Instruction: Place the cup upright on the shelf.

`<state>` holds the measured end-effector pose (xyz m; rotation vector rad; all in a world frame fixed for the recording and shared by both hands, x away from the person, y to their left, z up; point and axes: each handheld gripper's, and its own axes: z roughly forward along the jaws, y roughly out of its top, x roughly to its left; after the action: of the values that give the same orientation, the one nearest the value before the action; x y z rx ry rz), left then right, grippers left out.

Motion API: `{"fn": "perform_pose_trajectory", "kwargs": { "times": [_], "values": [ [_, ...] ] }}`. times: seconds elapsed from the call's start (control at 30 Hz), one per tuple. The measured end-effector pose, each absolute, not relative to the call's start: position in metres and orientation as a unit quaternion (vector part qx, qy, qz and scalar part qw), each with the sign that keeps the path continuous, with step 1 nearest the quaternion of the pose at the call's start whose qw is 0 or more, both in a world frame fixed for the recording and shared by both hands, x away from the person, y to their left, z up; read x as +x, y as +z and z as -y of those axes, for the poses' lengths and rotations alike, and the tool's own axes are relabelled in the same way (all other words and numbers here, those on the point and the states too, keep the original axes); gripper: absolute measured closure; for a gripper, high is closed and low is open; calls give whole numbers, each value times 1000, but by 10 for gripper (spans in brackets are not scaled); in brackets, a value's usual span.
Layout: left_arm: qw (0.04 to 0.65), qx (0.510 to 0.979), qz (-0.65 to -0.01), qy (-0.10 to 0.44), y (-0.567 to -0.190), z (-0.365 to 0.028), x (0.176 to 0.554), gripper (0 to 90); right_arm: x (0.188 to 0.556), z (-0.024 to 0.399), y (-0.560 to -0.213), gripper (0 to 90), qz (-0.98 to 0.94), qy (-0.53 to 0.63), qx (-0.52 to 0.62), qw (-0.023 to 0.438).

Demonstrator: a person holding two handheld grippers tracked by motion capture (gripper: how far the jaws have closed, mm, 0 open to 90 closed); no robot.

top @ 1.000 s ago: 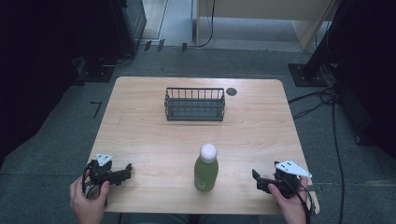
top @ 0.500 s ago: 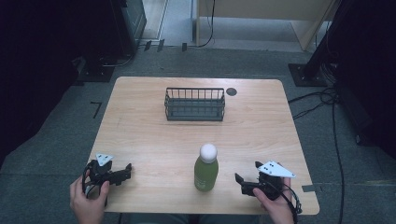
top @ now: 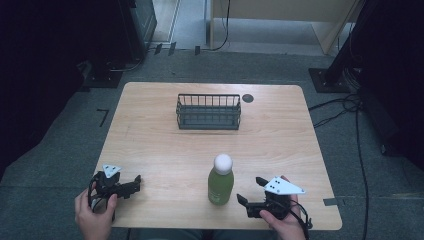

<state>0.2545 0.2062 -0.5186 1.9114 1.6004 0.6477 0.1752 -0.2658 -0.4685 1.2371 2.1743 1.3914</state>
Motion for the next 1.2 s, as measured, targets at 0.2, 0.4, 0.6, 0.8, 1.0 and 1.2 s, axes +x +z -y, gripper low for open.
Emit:
{"fn": "perform_pose_trajectory", "kwargs": {
  "times": [0.2, 0.4, 0.6, 0.8, 1.0, 1.2],
  "values": [
    [279, 713, -597, 242, -519, -206, 254, 0, 172, 255, -465, 108, -764, 492, 399, 123],
    [279, 713, -597, 242, -519, -206, 254, 0, 171, 249, -463, 106, -767, 505, 381, 111],
    [279, 712, -597, 242, -519, -206, 254, 0, 172, 241, -460, 115, -766, 511, 375, 106],
    [279, 713, -597, 241, -519, -206, 254, 0, 174, 233, -457, 129, -764, 518, 368, 108],
    [279, 712, -597, 242, -519, -206, 254, 0, 179, 223, -455, 138, -760, 526, 365, 109],
    [280, 712, -597, 242, -519, -206, 254, 0, 183, 214, -452, 153, -758, 530, 363, 115]
  ]
}}
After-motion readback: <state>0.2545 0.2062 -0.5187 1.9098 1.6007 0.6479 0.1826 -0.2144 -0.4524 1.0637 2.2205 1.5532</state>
